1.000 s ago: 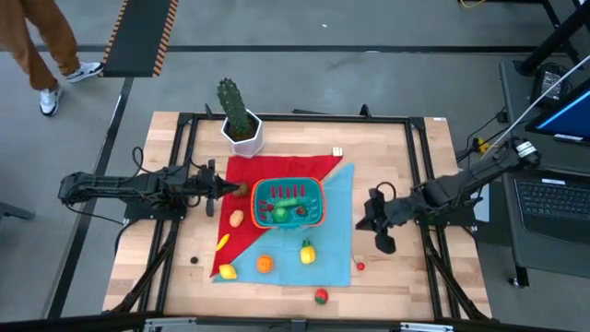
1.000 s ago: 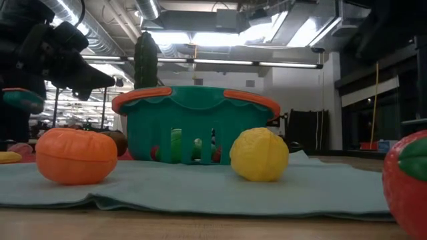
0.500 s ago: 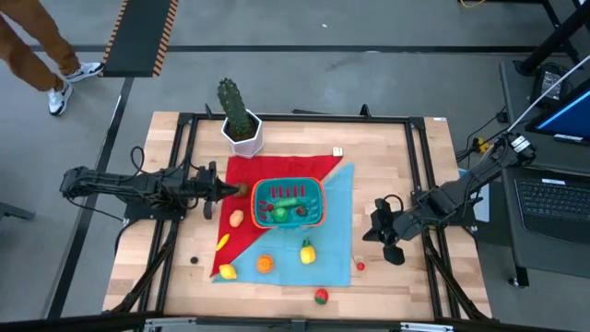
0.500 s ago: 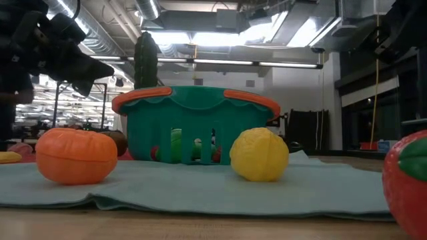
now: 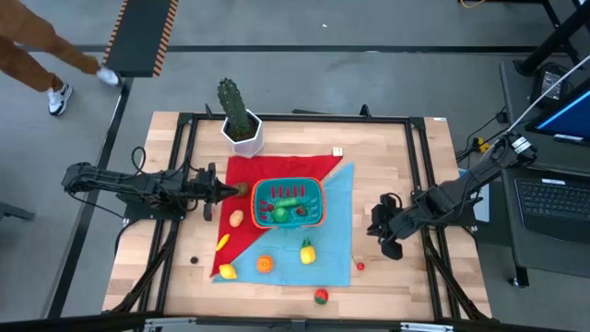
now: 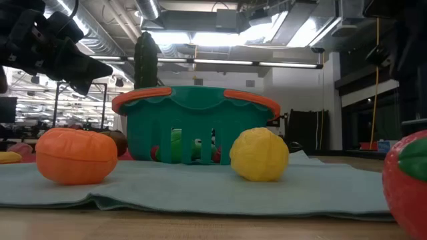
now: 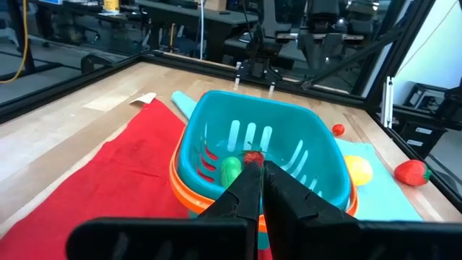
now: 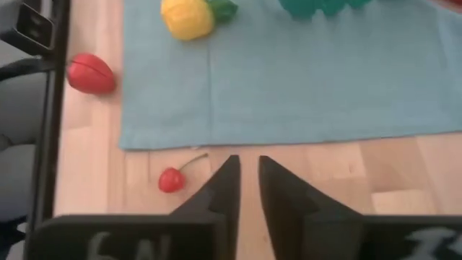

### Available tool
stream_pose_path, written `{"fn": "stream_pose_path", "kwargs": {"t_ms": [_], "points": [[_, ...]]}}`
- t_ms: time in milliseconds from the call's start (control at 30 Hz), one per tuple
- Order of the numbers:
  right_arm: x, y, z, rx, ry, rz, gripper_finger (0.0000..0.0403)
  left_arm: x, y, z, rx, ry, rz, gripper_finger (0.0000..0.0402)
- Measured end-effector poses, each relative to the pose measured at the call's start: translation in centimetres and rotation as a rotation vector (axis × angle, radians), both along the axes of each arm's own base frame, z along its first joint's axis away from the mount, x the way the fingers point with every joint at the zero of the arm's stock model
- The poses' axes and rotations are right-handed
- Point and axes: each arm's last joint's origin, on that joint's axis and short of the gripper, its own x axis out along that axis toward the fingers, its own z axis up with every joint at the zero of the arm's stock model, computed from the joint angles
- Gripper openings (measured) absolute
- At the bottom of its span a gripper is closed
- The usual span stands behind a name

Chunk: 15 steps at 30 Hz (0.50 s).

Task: Build produce basket
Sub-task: Put the red cherry into the blue basket

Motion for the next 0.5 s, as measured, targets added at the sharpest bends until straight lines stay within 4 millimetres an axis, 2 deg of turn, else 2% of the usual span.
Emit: {"fn": "stream_pose_path", "kwargs": {"t_ms": [267, 500], "points": [[0.7, 0.4, -1.0, -0.025, 0.039, 0.001, 0.019, 0.0, 0.0, 0.0, 0.0, 0.003, 0.0, 0.0008], [0.8, 0.5, -1.2, 0.001, 0.055, -0.033, 0.0233, 0.0, 0.0, 0.0, 0.0, 0.003, 0.0, 0.0008]]}}
